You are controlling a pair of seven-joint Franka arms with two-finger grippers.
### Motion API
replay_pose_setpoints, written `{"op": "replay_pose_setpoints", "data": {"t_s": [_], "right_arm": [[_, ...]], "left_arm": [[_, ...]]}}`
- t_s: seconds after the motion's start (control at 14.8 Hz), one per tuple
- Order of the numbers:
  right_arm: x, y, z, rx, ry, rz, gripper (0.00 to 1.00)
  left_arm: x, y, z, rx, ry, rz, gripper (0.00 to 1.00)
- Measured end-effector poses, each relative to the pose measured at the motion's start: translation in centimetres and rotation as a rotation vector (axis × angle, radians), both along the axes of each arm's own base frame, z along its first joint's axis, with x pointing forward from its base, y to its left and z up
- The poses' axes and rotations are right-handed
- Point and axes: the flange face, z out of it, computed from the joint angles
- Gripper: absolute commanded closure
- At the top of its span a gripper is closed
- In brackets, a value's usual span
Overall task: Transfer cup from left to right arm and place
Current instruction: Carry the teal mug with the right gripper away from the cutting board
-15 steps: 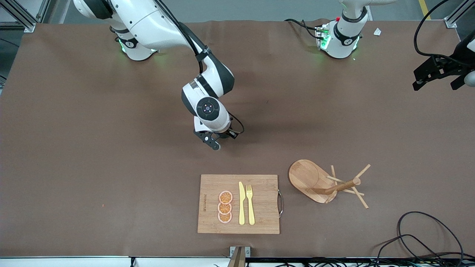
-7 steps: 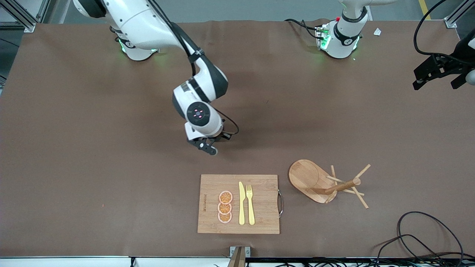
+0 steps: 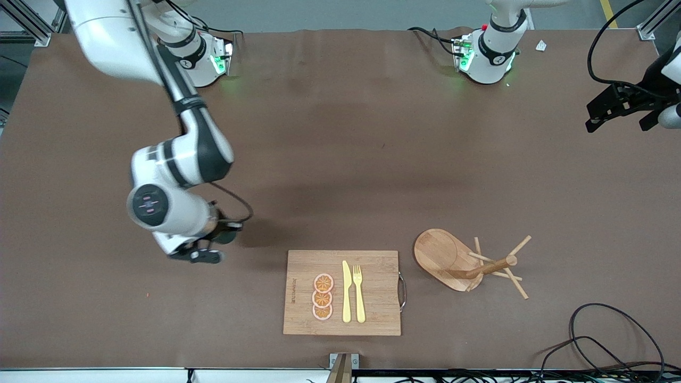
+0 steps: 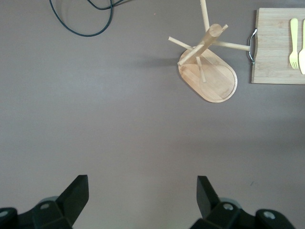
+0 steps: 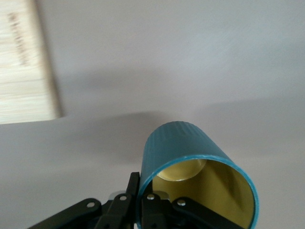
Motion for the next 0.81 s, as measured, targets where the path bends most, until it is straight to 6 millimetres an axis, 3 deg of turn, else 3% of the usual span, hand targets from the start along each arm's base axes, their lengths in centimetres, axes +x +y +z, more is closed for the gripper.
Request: {"op": "replay_pose_setpoints", "data": {"t_s": [0.27,0.4,0.61,0.81], "right_arm": [[2.2,-14.3,-0.7,0.01,-0.01,0.15,0.99],[2.4,-19.5,-2.2,0.004,-0.018,0.161,0.99],[2.7,-22.8,-5.6,0.01,-0.031,0.193,0.97],[2.9,-22.5,-7.9,0.016,-0.029,0.205,0.9]], "left_arm": [[0.0,-0.4,0.0,0.0,-0.001,-0.004,0.0],[0.0,-0.1,0.0,0.0,0.0,0.001,0.0],[0.0,0.0,0.0,0.0,0.0,0.003,0.0],[0.0,0.1,0.0,0.0,0.001,0.003,0.0]]}}
